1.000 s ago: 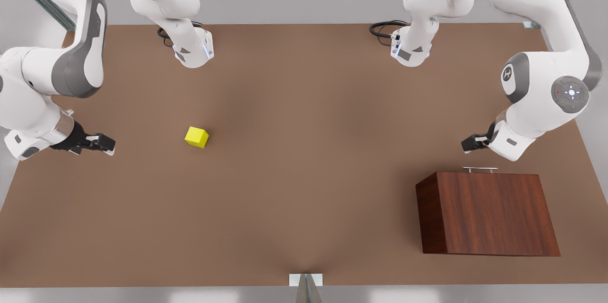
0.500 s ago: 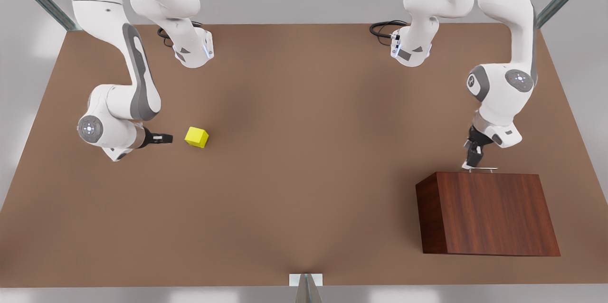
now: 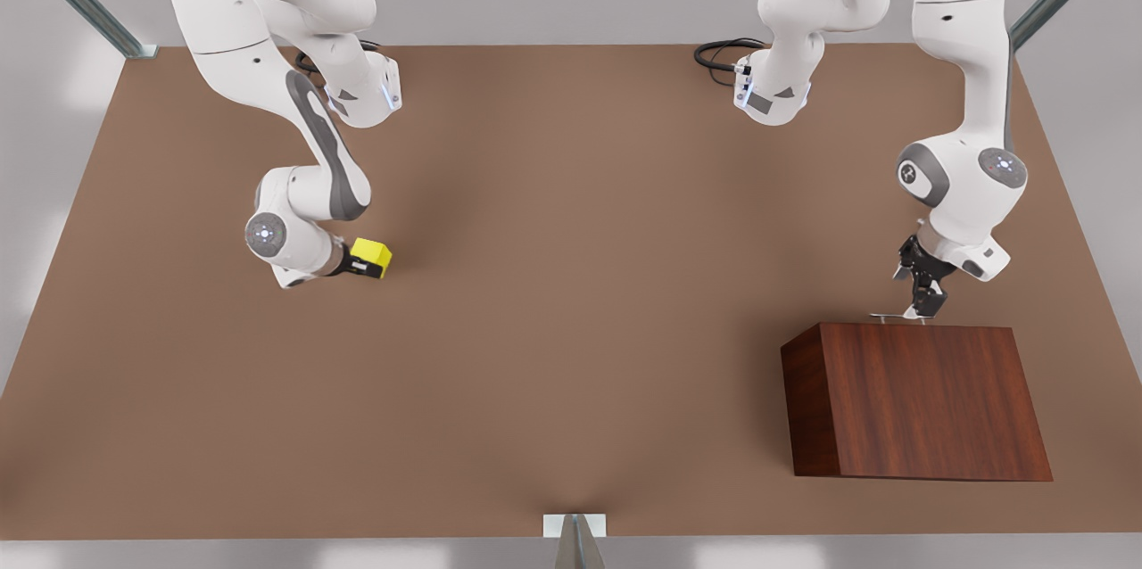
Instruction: Open the drawer with left arm, place the square in the middle with right arm, and place the square in the drawer with left arm
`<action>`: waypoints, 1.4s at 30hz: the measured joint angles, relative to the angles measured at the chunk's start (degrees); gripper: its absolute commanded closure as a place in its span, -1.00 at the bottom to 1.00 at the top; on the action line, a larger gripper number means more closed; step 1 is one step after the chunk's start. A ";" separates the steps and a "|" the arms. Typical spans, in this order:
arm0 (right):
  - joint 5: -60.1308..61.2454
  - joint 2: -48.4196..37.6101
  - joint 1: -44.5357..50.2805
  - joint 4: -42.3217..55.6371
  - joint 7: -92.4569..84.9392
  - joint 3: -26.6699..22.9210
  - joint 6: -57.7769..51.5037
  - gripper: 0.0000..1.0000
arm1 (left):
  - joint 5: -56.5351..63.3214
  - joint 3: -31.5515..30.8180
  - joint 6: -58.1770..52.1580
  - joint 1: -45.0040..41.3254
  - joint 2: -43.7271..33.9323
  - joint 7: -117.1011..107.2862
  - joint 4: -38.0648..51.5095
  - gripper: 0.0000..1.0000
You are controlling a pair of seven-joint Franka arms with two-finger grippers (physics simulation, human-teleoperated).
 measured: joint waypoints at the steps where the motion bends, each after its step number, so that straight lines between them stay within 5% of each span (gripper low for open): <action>1: 0.00 -0.06 -0.25 -0.34 0.06 0.04 -0.06 -1.00 | -0.35 0.00 0.34 0.29 0.50 0.00 0.00 -1.00; 14: 0.00 2.29 -0.10 -3.09 -5.38 0.14 0.66 -1.00 | -2.70 0.00 2.31 1.01 3.71 0.00 -0.08 -1.00; 16: 0.22 2.94 -0.11 -2.58 -5.39 0.14 0.64 -0.71 | -2.74 0.00 2.17 1.03 3.71 0.00 -0.16 -1.00; 22: 0.35 2.93 -0.02 -2.56 -5.39 0.14 1.35 -0.32 | -2.73 1.32 1.38 1.00 1.73 0.58 -3.57 -1.00; 29: 0.85 2.78 -0.12 -2.04 -5.42 0.21 1.28 -0.22 | -2.73 3.14 -0.35 0.46 -2.19 0.94 -6.61 -1.00; 35: 6.01 1.91 0.08 2.79 -0.41 5.13 -1.93 -0.22 | -2.73 3.76 -2.17 0.53 -4.62 1.03 -7.97 -1.00; 37: 6.89 3.27 0.20 7.36 9.68 11.07 -1.84 -0.22 | -2.70 4.85 -2.22 -0.18 -6.70 1.14 -9.92 -1.00; 42: 6.90 15.83 15.47 29.02 35.04 12.89 -1.79 -0.22 | -2.53 7.06 -4.45 -0.46 -10.97 1.12 -13.27 -1.00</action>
